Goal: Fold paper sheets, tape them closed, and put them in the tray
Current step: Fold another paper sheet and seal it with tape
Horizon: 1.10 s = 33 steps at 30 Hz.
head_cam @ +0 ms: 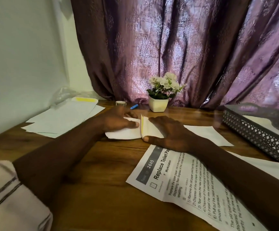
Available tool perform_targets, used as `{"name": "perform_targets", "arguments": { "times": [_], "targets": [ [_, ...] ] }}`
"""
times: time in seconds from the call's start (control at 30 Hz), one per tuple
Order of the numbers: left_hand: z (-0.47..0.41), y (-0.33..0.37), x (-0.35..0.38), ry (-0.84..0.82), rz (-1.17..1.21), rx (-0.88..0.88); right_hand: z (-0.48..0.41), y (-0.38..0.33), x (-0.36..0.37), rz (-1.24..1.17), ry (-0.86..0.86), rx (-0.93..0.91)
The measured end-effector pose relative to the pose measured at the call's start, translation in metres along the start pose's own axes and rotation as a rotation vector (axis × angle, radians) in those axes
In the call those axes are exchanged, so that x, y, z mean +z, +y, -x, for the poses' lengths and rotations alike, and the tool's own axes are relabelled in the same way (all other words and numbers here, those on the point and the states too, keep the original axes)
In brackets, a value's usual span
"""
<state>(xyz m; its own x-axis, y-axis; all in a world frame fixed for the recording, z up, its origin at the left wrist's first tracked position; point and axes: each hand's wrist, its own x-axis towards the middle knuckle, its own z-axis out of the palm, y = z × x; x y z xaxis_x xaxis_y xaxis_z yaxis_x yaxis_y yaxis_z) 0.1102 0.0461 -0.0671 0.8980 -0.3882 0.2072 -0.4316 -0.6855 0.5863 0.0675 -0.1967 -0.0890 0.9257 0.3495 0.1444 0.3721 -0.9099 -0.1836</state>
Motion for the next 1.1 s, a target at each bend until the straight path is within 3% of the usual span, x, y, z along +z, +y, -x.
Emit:
{"name": "perform_targets", "arguments": {
  "times": [0.1, 0.2, 0.27, 0.3, 0.43, 0.53, 0.7, 0.97, 1.1],
  "targets": [
    [0.001, -0.012, -0.023, 0.264, 0.105, -0.053, 0.0, 0.0, 0.0, 0.032, 0.029, 0.006],
    [0.007, -0.025, -0.047, 0.522, 0.474, -0.18, 0.0, 0.002, 0.002, 0.021, 0.061, 0.006],
    [0.01, -0.029, -0.053, 0.444, 0.726, -0.249, -0.001, 0.004, 0.004, 0.01, 0.066, 0.003],
    [0.012, -0.03, -0.052, 0.382, 0.728, -0.263, -0.002, 0.005, 0.004, 0.001, 0.064, -0.001],
    [0.016, -0.018, -0.039, 0.192, 0.287, -0.211, -0.002, 0.003, 0.004, -0.098, 0.06, 0.027],
    [0.015, -0.012, -0.033, 0.161, 0.143, -0.15, -0.001, -0.003, 0.004, -0.077, 0.045, 0.001],
    [0.016, -0.012, -0.037, 0.092, -0.01, -0.068, -0.003, -0.009, 0.005, 0.079, 0.006, -0.021],
    [0.016, -0.016, -0.039, 0.043, -0.034, -0.069, -0.01, -0.006, 0.007, -0.335, 0.197, 0.103],
    [0.015, -0.019, -0.041, 0.055, -0.083, -0.066, -0.01, -0.002, 0.009, -0.319, 0.198, 0.082]
  ]
}}
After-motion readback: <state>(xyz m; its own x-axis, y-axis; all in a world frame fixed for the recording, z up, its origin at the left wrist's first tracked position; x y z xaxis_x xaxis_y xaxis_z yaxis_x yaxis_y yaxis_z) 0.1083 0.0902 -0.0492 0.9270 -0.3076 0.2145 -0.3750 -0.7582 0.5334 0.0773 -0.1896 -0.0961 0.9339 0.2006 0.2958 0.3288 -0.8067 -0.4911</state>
